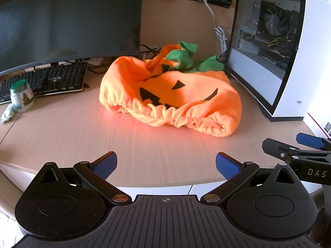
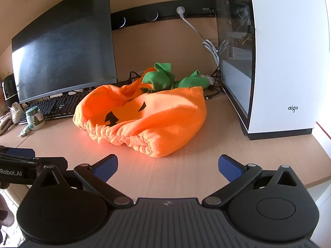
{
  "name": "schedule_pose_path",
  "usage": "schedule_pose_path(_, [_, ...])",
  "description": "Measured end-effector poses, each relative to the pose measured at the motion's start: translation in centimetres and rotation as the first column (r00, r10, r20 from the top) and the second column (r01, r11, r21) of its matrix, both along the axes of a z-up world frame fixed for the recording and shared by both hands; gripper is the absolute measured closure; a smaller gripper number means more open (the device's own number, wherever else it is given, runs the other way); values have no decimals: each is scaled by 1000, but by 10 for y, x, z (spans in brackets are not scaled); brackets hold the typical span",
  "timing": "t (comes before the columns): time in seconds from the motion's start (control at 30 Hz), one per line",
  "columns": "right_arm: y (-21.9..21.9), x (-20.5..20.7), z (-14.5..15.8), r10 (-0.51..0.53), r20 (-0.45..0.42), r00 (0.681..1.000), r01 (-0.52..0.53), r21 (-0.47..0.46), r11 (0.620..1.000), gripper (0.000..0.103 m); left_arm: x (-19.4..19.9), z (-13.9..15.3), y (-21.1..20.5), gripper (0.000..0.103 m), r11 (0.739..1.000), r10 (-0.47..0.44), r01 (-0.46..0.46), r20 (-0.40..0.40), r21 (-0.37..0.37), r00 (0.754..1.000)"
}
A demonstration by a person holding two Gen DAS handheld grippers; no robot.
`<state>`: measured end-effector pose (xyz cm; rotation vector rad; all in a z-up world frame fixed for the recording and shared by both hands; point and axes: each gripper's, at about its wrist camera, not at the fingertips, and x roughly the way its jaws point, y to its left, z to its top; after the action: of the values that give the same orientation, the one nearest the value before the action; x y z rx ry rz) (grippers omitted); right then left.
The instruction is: Fold clothes
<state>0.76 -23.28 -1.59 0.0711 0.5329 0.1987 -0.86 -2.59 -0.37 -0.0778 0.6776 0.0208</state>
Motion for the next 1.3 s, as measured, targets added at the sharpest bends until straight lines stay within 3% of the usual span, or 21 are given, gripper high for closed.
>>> schedule_pose_path(1.3, [4, 6, -6, -8, -40, 999, 8, 12, 1000, 0, 5, -4, 10, 0, 1000, 9, -10, -42, -19, 999])
